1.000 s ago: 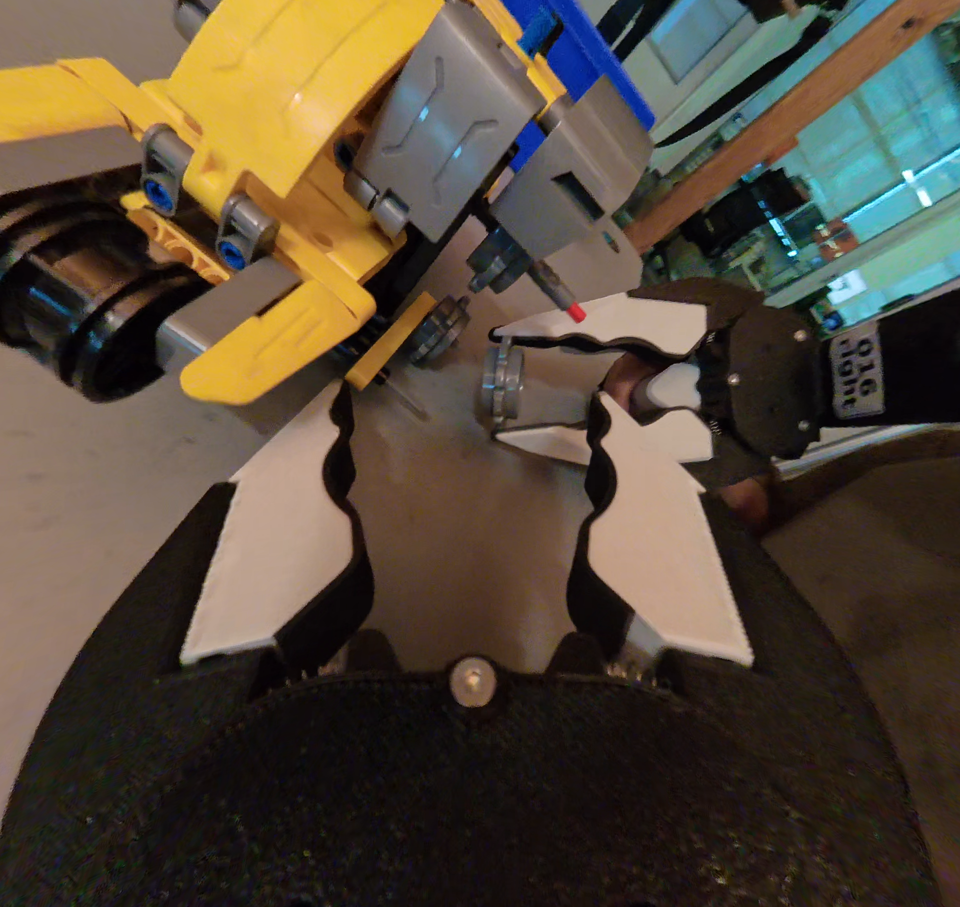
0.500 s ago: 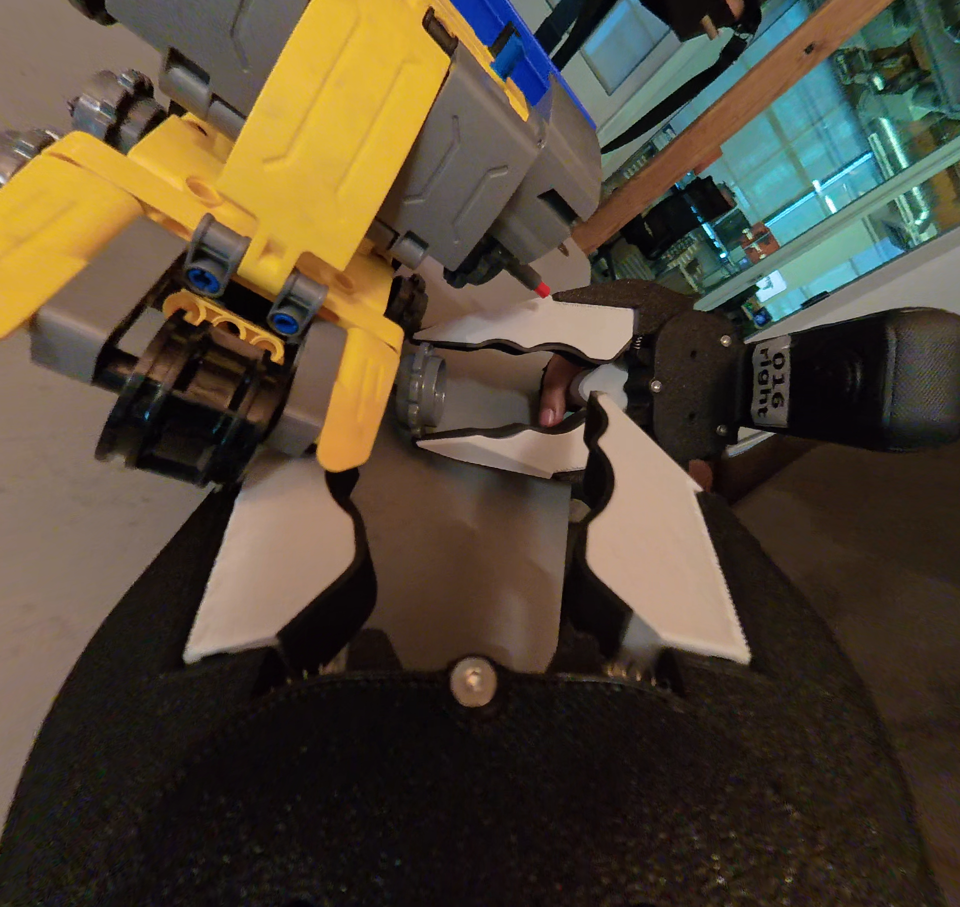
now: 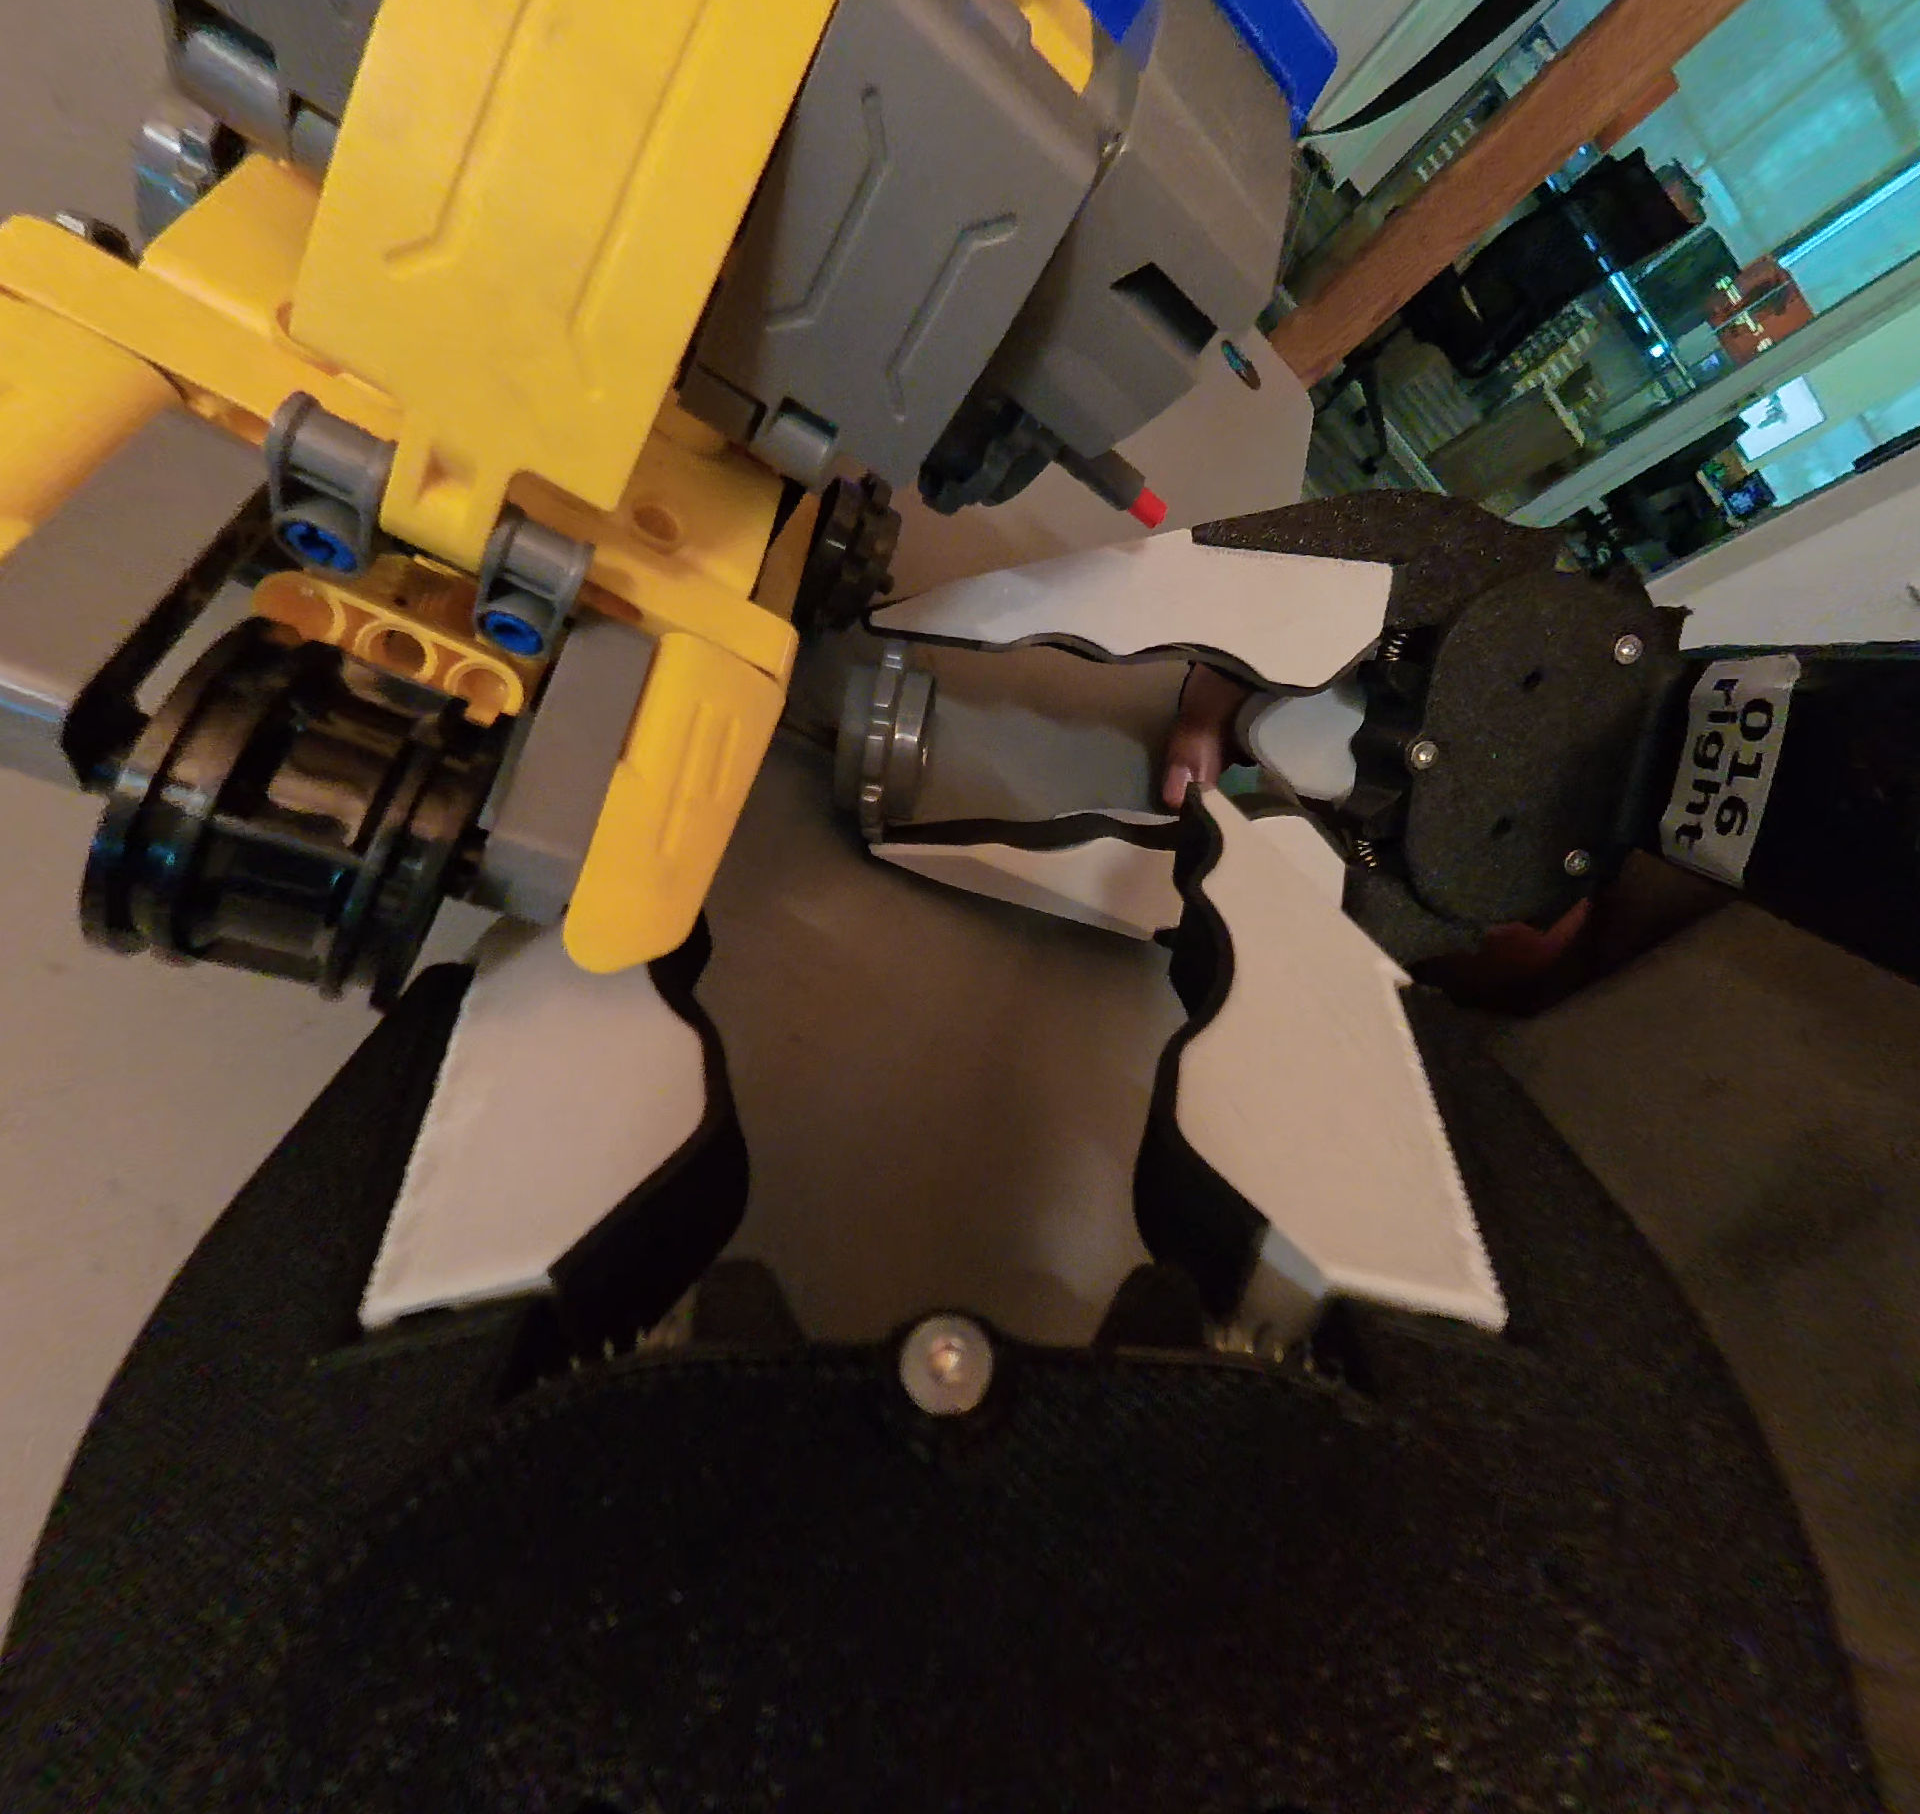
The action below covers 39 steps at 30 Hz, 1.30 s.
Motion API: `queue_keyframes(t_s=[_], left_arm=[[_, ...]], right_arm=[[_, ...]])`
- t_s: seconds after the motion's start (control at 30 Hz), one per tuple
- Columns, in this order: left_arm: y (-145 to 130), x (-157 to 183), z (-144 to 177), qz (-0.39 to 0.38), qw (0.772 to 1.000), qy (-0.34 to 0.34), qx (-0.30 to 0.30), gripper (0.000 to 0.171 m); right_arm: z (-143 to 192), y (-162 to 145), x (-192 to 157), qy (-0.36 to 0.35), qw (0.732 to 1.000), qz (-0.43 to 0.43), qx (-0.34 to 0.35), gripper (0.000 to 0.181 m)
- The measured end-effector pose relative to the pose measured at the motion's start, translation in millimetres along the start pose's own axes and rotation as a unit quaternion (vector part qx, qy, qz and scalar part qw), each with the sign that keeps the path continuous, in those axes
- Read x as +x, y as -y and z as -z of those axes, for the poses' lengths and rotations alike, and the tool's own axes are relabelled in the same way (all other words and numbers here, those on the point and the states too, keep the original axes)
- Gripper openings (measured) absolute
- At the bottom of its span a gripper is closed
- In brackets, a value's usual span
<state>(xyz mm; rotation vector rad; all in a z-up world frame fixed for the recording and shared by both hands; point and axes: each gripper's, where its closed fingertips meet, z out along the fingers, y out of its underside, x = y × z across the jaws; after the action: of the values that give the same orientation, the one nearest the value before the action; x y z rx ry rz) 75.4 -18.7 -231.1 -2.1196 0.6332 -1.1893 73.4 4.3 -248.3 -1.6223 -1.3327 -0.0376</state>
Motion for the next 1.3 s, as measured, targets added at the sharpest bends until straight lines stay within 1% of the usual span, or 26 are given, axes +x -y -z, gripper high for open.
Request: queue_keyframes(t_s=[0.17, 0.3, 0.43, 0.57, 0.63, 0.7, 0.77, 0.83, 0.87, 0.93, 1.03, 1.1, 1.17, 1.23, 1.3], left_arm=[[2.7, 2.4, 0.4, -0.014, 1.000, -0.008, 0.004, 0.094], [7.3, -0.1, 0.9, -0.029, 1.000, 0.000, 0.011, 0.101], [2.4, 1.4, -3.4, -0.036, 0.999, -0.003, -0.009, 0.103], [-3.4, 3.9, -8.0, -0.064, 0.998, 0.009, -0.029, 0.104], [-6.2, 5.2, -10.5, -0.082, 0.996, 0.019, -0.037, 0.105], [-7.7, 8.4, -14.3, -0.099, 0.994, 0.025, -0.041, 0.107], [-7.4, 14.5, -19.5, -0.105, 0.993, 0.024, -0.038, 0.118], [-1.4, 22.6, -26.7, -0.080, 0.997, 0.007, -0.018, 0.128], [0.8, 24.5, -29.5, -0.067, 0.998, -0.001, -0.012, 0.128], [0.6, 21.7, -30.8, -0.059, 0.998, -0.003, -0.020, 0.114], [1.9, 28.5, -27.9, -0.038, 0.998, -0.044, -0.014, 0.123], [3.0, 32.3, -27.0, -0.028, 0.998, -0.061, -0.008, 0.128], [2.7, 37.3, -29.0, -0.031, 0.998, -0.063, -0.002, 0.133], [0.1, 40.6, -32.9, -0.043, 0.998, -0.048, -0.003, 0.137], [-0.2, 46.2, -37.0, -0.051, 0.998, -0.042, 0.004, 0.143]], right_arm=[[-0.7, -2.0, 0.0, 0.005, 1.000, -0.012, -0.008, 0.040], [-1.3, -5.0, -0.4, 0.019, 0.999, -0.034, -0.018, 0.040], [-0.3, -5.4, -0.4, 0.028, 0.998, -0.046, -0.016, 0.040], [2.0, -8.0, -1.5, 0.040, 0.997, -0.059, -0.018, 0.040], [4.9, -13.2, -2.9, 0.060, 0.994, -0.084, -0.026, 0.040], [13.2, -18.8, -4.4, 0.097, 0.985, -0.140, -0.026, 0.040], [25.4, -21.5, -4.1, 0.142, 0.965, -0.219, -0.011, 0.040], [35.8, -20.2, -4.6, 0.194, 0.930, -0.311, 0.010, 0.040], [38.5, -19.9, -5.1, 0.216, 0.909, -0.355, 0.019, 0.040], [40.7, -24.1, 0.1, 0.238, 0.870, -0.429, 0.034, 0.040], [46.5, -27.1, 17.9, 0.250, 0.814, -0.519, 0.075, 0.040], [47.8, -28.1, 25.0, 0.251, 0.781, -0.564, 0.094, 0.040], [48.6, -26.4, 21.4, 0.265, 0.753, -0.594, 0.098, 0.040], [49.1, -28.3, 14.7, 0.277, 0.736, -0.611, 0.087, 0.040], [50.3, -30.8, 13.1, 0.281, 0.728, -0.619, 0.085, 0.040]])
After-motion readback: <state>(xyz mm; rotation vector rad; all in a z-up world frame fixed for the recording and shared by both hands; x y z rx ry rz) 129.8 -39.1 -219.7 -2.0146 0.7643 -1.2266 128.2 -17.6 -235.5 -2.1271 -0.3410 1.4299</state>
